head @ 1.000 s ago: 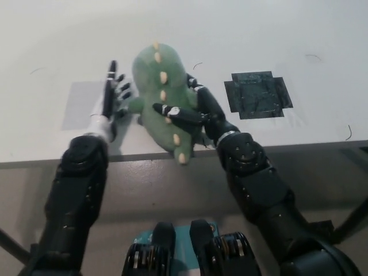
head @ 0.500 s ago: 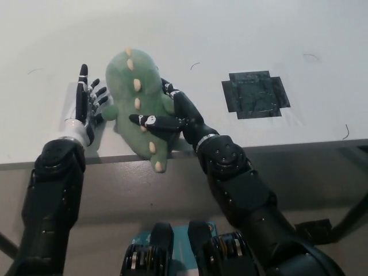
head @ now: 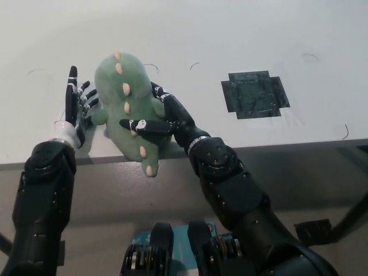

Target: Use both hands to pick up a dinasour on the right side and move it to the left side

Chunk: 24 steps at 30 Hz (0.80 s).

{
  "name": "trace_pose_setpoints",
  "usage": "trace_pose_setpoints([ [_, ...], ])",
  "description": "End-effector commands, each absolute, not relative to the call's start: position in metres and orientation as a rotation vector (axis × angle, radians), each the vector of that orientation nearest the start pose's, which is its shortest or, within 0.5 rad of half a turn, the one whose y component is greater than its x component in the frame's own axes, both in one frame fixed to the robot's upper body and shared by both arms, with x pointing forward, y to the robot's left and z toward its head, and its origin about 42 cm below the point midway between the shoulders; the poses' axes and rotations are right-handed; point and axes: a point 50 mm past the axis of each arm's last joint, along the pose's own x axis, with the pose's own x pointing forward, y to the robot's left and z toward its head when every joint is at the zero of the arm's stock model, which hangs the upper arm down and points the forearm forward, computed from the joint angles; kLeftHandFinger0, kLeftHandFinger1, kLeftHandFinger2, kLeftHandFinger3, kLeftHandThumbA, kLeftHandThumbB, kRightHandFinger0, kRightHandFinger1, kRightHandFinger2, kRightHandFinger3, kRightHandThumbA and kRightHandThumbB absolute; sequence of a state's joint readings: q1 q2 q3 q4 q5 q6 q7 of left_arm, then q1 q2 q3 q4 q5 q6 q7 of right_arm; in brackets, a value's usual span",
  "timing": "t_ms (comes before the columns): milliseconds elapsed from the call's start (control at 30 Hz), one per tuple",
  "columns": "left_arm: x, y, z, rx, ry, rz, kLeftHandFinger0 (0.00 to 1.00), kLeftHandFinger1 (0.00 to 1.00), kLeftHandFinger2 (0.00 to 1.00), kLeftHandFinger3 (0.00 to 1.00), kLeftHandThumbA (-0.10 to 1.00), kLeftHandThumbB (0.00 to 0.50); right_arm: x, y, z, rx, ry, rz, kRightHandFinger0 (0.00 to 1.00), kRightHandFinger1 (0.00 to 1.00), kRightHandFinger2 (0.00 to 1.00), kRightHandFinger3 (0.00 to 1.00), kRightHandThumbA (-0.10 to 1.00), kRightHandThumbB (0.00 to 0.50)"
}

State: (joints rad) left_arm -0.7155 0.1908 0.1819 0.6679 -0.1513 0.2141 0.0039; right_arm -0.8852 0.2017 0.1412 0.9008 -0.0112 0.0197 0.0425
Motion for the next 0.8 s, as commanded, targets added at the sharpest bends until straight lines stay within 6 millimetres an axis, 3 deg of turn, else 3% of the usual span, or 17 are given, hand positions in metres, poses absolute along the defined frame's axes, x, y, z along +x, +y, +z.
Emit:
trace_pose_setpoints([
  [0,0.501,0.292,0.191,-0.056,0.153,0.124,1.0,1.0,1.0,1.0,1.0,0.424,0.481,0.027,0.205,-0.091,0.055,0.565,1.0,1.0,1.0,1.0,1.0,0.126],
  [167,0.504,0.285,0.191,-0.076,0.157,0.117,1.0,1.0,1.0,1.0,1.0,0.43,0.486,0.026,0.211,-0.136,0.024,0.562,1.0,1.0,1.0,1.0,1.0,0.127],
  [333,0.508,0.288,0.194,-0.036,0.121,0.105,1.0,1.0,1.0,1.0,1.0,0.458,0.496,0.015,0.218,-0.167,0.007,0.525,1.0,1.0,1.0,1.0,1.0,0.187],
  [367,0.509,0.291,0.194,-0.028,0.122,0.116,1.0,1.0,1.0,1.0,1.0,0.442,0.501,0.008,0.219,-0.166,-0.008,0.52,1.0,1.0,1.0,1.0,1.0,0.159],
  [500,0.509,0.309,0.199,-0.058,0.107,0.155,1.0,1.0,1.0,1.0,1.0,0.423,0.514,-0.014,0.225,-0.148,-0.052,0.478,1.0,1.0,1.0,1.0,1.0,0.123],
  [600,0.51,0.322,0.201,-0.071,0.085,0.163,1.0,1.0,1.0,1.0,1.0,0.42,0.521,-0.025,0.228,-0.17,-0.052,0.468,1.0,1.0,1.0,1.0,1.0,0.151],
  [633,0.509,0.331,0.202,-0.053,0.069,0.158,1.0,1.0,1.0,1.0,1.0,0.466,0.526,-0.036,0.23,-0.176,-0.052,0.448,1.0,1.0,1.0,1.0,1.0,0.17],
  [667,0.509,0.334,0.203,-0.052,0.065,0.156,1.0,1.0,1.0,1.0,1.0,0.479,0.528,-0.041,0.231,-0.185,-0.042,0.441,1.0,1.0,1.0,1.0,1.0,0.186],
  [767,0.505,0.345,0.202,-0.054,0.054,0.154,1.0,1.0,1.0,1.0,1.0,0.471,0.528,-0.049,0.232,-0.181,-0.014,0.431,1.0,1.0,1.0,1.0,1.0,0.216],
])
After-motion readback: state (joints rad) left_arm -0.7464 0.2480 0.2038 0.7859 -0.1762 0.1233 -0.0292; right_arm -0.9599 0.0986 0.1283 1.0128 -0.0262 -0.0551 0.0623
